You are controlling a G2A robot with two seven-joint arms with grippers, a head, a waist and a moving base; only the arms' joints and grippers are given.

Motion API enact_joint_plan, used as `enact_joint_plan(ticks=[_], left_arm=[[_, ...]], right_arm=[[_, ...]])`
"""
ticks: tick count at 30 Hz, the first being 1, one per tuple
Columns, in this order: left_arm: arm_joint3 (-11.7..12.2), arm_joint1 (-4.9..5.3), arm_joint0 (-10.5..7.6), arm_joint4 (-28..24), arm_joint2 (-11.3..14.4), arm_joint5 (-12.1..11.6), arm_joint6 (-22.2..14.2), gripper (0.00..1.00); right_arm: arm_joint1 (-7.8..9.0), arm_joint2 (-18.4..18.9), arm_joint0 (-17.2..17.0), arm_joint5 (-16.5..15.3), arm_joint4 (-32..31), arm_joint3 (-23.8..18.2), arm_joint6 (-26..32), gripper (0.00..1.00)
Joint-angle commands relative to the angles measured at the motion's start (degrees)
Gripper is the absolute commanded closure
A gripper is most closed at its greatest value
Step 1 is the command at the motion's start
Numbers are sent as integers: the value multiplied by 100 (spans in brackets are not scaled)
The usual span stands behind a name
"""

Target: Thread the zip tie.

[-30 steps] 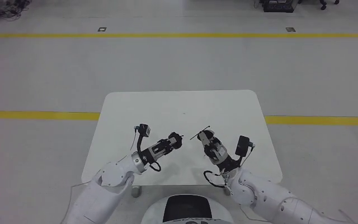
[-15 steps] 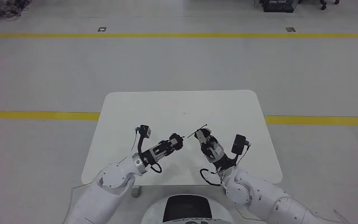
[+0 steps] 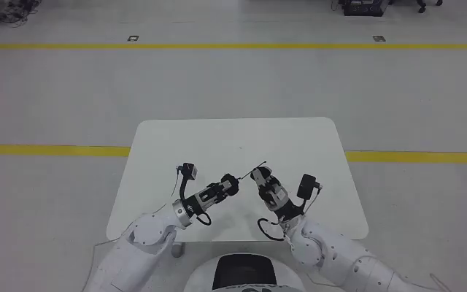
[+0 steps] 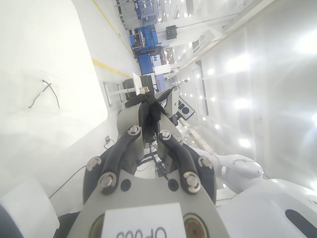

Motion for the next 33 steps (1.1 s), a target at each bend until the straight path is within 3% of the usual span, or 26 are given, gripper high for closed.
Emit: enact_joint_plan(ticks=[1, 33], left_arm=[[0, 0, 0, 0, 0, 0, 0, 100], [0, 0, 0, 0, 0, 0, 0, 100]], right_arm=[[-18, 23, -11, 0, -7, 14, 20, 100], [-209, 335, -220, 0, -228, -18, 133, 100]])
